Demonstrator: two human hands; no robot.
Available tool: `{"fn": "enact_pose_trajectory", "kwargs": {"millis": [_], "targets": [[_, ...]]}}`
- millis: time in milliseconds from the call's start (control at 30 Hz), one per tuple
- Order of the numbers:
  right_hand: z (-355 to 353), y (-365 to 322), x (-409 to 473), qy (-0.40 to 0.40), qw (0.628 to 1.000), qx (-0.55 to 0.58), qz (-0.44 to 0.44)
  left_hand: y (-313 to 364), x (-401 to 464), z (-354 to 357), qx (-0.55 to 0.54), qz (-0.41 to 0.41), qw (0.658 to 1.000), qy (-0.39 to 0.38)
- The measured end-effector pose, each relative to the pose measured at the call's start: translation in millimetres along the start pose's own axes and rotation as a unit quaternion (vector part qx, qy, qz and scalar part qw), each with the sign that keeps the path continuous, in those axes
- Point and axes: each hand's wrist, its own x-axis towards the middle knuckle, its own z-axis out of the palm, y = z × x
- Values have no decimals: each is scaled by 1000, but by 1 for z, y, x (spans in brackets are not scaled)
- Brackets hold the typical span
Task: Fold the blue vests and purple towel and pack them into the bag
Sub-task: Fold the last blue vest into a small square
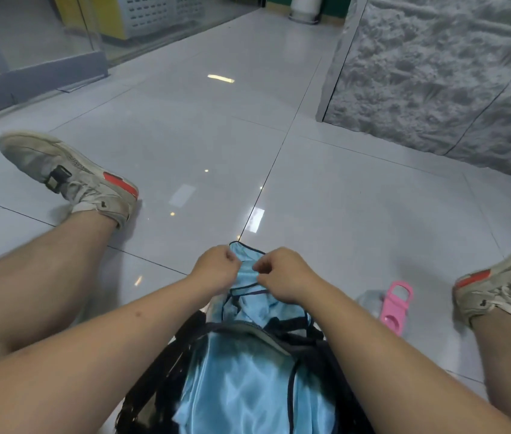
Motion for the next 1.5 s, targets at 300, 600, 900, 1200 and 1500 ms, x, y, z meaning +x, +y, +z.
{"fn": "enact_pose_trajectory", "kwargs": {"millis": [300,600,900,1200,1500], "targets": [[48,26,44,-34,994,-98,-20,-30,50,23,-126,-155,980,-20],[41,42,47,124,991,-10,39,-3,56,9,-344,-103,930,-74],[15,60,45,250,932,216,149,-18,70,33,66,-20,995,-69],[13,66,44,254,921,224,193,-18,86,49,182,7,981,-61],[12,75,44,249,910,262,201,-21,76,49,5,3,1000,-5]]}}
